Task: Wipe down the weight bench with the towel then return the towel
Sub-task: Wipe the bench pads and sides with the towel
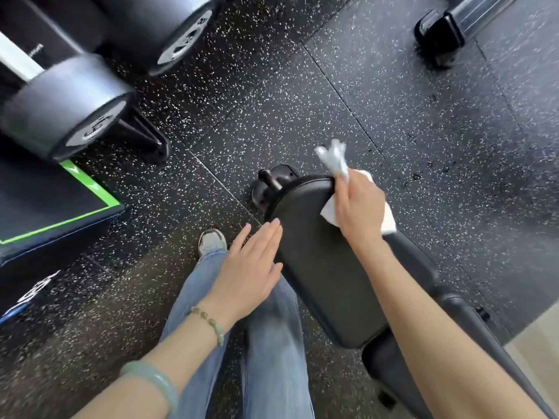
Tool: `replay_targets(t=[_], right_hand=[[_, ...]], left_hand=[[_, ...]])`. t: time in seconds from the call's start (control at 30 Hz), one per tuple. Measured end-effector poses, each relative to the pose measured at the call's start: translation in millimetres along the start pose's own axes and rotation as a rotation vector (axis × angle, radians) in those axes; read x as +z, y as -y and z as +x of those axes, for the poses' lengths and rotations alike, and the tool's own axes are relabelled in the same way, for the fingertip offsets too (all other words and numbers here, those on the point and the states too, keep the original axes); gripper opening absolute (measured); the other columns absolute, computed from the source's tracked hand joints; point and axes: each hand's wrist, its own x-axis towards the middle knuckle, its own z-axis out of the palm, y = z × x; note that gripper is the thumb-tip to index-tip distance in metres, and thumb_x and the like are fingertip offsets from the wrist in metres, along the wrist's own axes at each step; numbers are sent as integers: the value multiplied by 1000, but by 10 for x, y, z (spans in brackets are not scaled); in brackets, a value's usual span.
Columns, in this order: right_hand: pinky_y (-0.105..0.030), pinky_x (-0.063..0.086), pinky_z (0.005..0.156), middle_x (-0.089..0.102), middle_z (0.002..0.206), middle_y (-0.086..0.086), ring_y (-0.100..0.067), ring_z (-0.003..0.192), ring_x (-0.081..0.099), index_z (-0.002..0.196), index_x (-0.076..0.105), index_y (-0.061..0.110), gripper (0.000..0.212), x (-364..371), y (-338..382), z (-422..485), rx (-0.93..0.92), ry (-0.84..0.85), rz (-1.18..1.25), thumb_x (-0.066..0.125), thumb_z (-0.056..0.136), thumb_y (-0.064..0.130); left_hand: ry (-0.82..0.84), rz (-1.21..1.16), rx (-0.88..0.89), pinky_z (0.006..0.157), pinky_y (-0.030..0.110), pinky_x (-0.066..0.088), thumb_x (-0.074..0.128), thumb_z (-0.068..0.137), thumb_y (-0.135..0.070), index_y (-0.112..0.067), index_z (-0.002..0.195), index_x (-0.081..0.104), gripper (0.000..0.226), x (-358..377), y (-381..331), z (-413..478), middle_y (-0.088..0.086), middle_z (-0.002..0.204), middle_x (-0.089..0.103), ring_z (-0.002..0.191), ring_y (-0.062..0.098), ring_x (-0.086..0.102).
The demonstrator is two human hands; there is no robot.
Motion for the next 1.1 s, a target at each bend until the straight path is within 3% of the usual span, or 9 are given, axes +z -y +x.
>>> replay_targets(t=[0.1,0.2,0.3,0.37,0.47,0.53,0.67,0.9,1.1], right_hand=[[-48,31,96,62,123,-7,-30,116,54,117,63,19,40,266,310,-221,-106,-89,-136,38,92,36],[-46,26,102,61,125,-6,-29,119,54,116,66,22,35,339,452,-260,-350,-42,-158,45,91,36],[-45,29,98,59,130,-5,-29,120,53,122,63,21,37,242,180,-183,-629,27,-191,44,94,36],[-46,33,93,57,131,-5,-29,119,52,128,58,20,42,134,-11,-88,-572,53,-152,39,95,36],[-45,43,82,62,115,-7,-32,106,55,127,54,15,52,-38,-243,23,-232,135,3,21,96,40],[-45,43,83,61,115,-9,-34,106,54,129,52,13,53,-45,-287,-78,-137,101,9,20,96,38],[-52,18,110,35,149,-15,-33,139,26,145,32,18,48,204,-196,-641,-278,-14,-159,30,99,31],[-51,5,116,21,155,-7,-30,144,14,151,18,23,60,339,-394,-1296,-603,72,-248,41,96,29],[-53,15,110,39,148,-10,-32,138,30,141,42,19,48,241,22,-467,-632,28,-245,36,97,37]], left_hand=[[-11,-13,-3,113,43,21,39,92,-30,2,138,46,56,26,-14,-4,14,147,41,132,23,42],[-5,-17,-25,114,44,21,37,94,-30,3,140,41,57,65,-57,-14,16,148,39,135,24,38],[7,-10,-64,114,45,20,35,94,-31,3,142,38,58,88,-108,-25,16,150,36,137,24,36],[-7,-7,-95,113,46,21,35,94,-31,3,141,38,59,101,-160,-36,16,150,36,136,24,36],[-53,-47,-160,116,43,16,37,92,-30,3,140,41,58,141,-292,-52,16,148,39,135,23,35],[-77,-74,-212,117,40,12,37,91,-29,3,140,40,59,185,-389,-76,15,148,38,135,22,33],[-84,-100,-314,116,41,15,38,93,-25,1,143,36,57,316,-519,-172,13,151,35,135,22,33],[-87,-131,-414,118,41,10,31,95,-27,-1,147,30,58,477,-728,-310,11,154,30,139,19,31],[-177,-187,-463,116,42,17,36,92,-27,1,144,35,59,540,-820,-283,13,151,33,134,21,38]])
